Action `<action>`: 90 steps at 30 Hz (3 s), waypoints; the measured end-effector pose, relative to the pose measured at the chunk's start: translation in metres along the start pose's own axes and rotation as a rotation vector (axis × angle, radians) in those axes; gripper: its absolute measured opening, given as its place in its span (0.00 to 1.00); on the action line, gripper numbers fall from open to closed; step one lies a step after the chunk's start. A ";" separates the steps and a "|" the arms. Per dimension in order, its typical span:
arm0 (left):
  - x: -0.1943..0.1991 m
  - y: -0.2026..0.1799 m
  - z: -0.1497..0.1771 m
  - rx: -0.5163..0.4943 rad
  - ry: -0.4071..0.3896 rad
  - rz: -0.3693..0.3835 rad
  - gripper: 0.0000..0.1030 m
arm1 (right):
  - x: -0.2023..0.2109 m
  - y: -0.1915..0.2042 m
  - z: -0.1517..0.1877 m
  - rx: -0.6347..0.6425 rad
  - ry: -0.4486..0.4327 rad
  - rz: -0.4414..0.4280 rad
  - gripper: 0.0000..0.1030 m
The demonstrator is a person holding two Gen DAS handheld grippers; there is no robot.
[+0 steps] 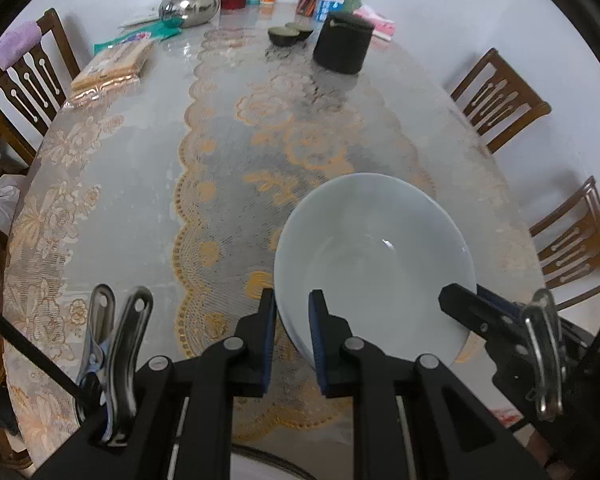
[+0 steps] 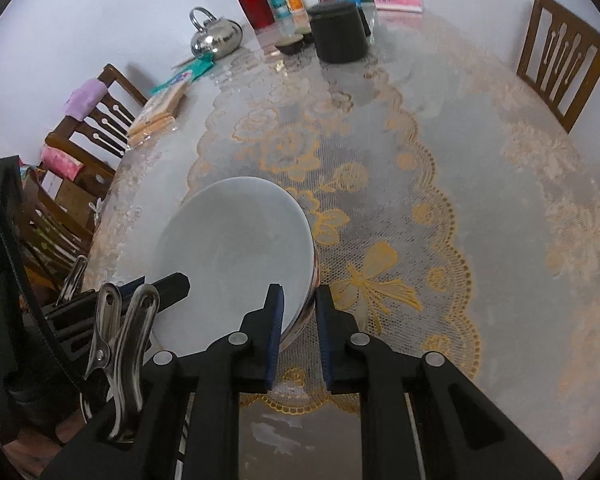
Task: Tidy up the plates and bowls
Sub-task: 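Grasp the rim of the nested bowls with the right gripper and lift, then lower the nested bowls into the other red-flower bowl with the right gripper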
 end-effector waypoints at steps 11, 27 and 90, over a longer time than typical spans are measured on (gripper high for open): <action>0.060 -0.026 0.013 -0.025 -0.053 0.017 0.16 | 0.062 0.000 0.012 -0.058 -0.093 -0.040 0.17; 0.135 -0.082 0.070 -0.011 -0.115 0.003 0.17 | 0.142 -0.020 0.063 -0.055 -0.145 -0.111 0.17; 0.093 -0.157 0.176 -0.043 -0.007 -0.029 0.20 | 0.147 -0.104 0.159 -0.087 -0.051 -0.090 0.23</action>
Point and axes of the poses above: each gripper's, at about its wrist camera, not at the fingertips, and x roughly against the way its jaws point, y to its left, z to its underside, the point moved 10 cm from there along -x, roughly the way its jaws point, and after that the axes turned 1 degree about -x, right-handed, at the moved point
